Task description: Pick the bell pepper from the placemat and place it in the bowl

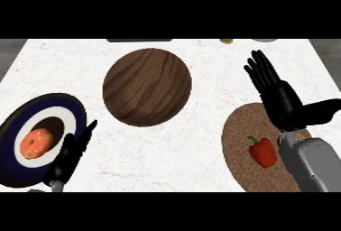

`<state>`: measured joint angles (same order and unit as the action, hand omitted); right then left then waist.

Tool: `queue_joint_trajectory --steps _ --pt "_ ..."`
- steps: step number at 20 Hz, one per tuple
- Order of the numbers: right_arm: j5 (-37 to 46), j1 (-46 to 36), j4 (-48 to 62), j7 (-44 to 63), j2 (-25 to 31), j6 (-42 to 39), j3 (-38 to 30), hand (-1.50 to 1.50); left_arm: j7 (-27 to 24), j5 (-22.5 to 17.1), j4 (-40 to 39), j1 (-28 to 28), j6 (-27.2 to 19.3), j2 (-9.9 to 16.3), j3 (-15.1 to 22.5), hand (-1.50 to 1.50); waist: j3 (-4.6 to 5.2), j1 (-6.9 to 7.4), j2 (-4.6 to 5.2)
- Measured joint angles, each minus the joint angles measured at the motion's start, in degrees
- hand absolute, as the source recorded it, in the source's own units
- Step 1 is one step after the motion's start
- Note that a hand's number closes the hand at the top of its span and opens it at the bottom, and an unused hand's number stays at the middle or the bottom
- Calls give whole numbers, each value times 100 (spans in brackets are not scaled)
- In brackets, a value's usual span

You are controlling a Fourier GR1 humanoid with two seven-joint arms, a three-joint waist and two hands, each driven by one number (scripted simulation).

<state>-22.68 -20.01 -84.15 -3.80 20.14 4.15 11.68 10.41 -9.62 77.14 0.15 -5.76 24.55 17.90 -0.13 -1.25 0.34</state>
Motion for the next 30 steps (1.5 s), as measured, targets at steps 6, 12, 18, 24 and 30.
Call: queue_joint_trajectory --steps 6,12,18,24,30 --pt "-124 368 133 421 291 -132 -201 -150 -676 -649 837 466 -14 -184 -862 0 -1 94 -69" --pt "1275 845 810 602 1144 856 -263 -150 -989 -1200 1202 693 -2 -425 -1374 0 38 90 -56" --pt "2107 689 894 740 1607 1162 -281 -150 -1149 -1490 1272 636 255 -456 -1680 0 22 135 -41" --pt "2509 59 1035 1972 2590 -250 308 -150 -1209 -1490 1241 704 335 -511 -1672 0 38 258 -19" --pt "2232 -438 974 3196 3125 -2531 1150 -150 -1129 -1498 1206 851 363 -534 -1631 0 49 379 4"
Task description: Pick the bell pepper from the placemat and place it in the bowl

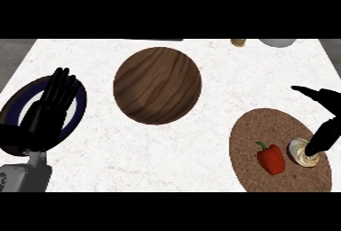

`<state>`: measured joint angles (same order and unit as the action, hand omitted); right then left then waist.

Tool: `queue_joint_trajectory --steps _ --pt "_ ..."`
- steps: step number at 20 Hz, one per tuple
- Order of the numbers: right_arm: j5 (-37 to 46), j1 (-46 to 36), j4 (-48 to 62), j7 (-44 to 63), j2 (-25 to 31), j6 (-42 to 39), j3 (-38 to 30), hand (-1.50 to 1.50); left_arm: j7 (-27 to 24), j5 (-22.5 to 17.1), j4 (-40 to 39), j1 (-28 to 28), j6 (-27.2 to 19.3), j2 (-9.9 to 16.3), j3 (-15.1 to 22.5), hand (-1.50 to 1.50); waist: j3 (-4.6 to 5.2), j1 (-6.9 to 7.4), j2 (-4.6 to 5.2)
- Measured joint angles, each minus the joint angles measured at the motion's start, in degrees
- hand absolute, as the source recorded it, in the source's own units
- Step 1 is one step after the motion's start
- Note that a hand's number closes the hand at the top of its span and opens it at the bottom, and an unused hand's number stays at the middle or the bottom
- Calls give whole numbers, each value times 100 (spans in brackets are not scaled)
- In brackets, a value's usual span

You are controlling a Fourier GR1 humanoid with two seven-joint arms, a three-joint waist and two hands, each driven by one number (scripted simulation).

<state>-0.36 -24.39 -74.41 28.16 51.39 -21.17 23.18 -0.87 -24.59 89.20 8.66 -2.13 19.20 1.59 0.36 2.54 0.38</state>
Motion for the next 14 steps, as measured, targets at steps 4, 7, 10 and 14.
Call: queue_joint_trajectory --steps 4,7,10,14 --pt "-534 -660 -125 1096 -228 -1081 165 -150 61 -36 -9 31 15 32 -94 0 -12 -55 -21" --pt "-849 -966 -210 1869 -520 -1392 111 -150 100 -79 12 -26 103 100 -229 0 -20 -128 -34" --pt "-995 -957 -457 2258 -760 -1318 36 -150 166 6 181 -111 8 13 -230 0 -26 -185 -45" --pt "-955 -754 -611 2393 -989 -1280 -63 -150 171 129 199 -124 -22 -128 -217 0 -31 -226 -45"
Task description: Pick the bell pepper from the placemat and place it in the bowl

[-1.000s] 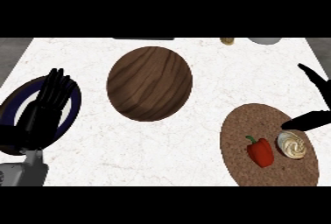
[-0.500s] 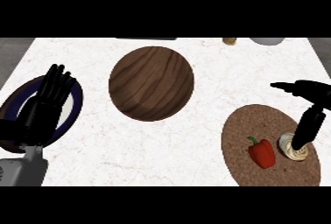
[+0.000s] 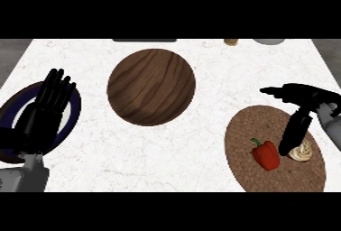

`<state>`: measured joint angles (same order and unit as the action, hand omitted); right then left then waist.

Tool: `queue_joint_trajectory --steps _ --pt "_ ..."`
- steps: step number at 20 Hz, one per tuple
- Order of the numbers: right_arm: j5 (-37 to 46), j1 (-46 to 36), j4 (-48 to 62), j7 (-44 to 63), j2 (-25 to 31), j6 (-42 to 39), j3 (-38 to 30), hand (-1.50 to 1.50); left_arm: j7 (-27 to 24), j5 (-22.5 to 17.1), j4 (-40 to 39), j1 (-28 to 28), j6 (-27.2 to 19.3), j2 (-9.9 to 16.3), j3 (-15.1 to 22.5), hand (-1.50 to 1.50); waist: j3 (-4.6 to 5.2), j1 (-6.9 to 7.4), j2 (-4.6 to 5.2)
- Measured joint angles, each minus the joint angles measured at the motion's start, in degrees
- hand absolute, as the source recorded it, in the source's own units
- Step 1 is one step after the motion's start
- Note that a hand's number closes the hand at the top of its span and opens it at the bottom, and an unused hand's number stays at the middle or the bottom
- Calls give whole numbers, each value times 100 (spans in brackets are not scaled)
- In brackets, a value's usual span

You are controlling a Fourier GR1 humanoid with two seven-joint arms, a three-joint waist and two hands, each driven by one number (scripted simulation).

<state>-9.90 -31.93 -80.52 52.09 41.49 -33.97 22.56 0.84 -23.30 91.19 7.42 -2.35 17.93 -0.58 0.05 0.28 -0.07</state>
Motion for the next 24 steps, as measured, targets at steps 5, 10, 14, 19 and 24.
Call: queue_joint_trajectory --steps 5,10,14,19,24 --pt "59 516 -565 153 -76 66 -118 -150 53 33 45 -69 76 -24 -135 0 -2 -33 -5" --pt "747 1002 -897 -49 -124 157 -178 -150 35 -2 7 -117 277 0 -292 0 -3 -38 -3" --pt "1379 1359 -1042 -353 -280 261 -289 -150 73 17 39 -125 353 -48 -375 0 -5 -34 0" --pt "1980 1745 -1290 -590 -491 230 -493 -150 51 194 -44 -51 345 -215 -399 0 -6 -36 2" --pt "2527 1824 -992 -827 -868 130 -567 -150 128 196 -26 -7 482 -216 -556 0 -5 -23 5"
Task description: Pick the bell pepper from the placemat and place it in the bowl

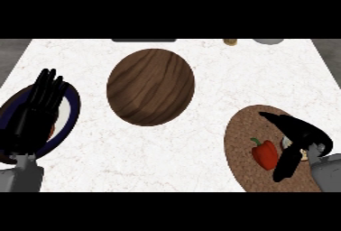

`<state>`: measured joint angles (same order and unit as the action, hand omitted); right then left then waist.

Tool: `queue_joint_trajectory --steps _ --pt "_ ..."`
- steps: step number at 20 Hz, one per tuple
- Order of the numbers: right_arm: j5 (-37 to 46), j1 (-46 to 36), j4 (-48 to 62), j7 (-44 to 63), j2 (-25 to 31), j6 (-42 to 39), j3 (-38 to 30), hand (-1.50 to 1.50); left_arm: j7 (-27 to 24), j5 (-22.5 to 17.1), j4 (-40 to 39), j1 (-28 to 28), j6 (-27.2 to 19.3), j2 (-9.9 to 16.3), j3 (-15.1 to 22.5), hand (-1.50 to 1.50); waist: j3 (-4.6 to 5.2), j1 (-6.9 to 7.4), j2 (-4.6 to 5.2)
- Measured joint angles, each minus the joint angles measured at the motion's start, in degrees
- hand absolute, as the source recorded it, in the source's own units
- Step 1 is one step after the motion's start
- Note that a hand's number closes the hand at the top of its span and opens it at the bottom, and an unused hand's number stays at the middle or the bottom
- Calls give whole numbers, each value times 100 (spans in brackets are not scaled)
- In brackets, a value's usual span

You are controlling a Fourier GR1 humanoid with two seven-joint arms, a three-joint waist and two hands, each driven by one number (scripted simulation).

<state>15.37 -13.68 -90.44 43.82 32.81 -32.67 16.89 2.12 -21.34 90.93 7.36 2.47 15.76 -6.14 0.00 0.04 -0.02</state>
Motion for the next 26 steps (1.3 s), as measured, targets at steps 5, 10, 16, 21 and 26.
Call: queue_joint_trajectory --steps 5,10,16,21,26 --pt "480 88 245 -205 -353 -120 -78 -150 -22 125 70 -79 70 -126 -27 0 0 4 1" --pt "840 114 512 -427 -561 -285 -238 -150 162 219 206 -37 31 -214 -47 0 -1 6 1" --pt "1416 -206 997 -933 -626 -429 -76 150 178 201 213 -95 163 -240 -121 0 21 18 -12" --pt "1913 -243 1115 -1583 -520 -376 61 150 198 265 94 46 148 -263 -180 0 25 12 -22" --pt "2318 -304 1120 -1855 -577 -449 31 150 106 283 -33 50 274 -296 -248 0 23 6 -19"
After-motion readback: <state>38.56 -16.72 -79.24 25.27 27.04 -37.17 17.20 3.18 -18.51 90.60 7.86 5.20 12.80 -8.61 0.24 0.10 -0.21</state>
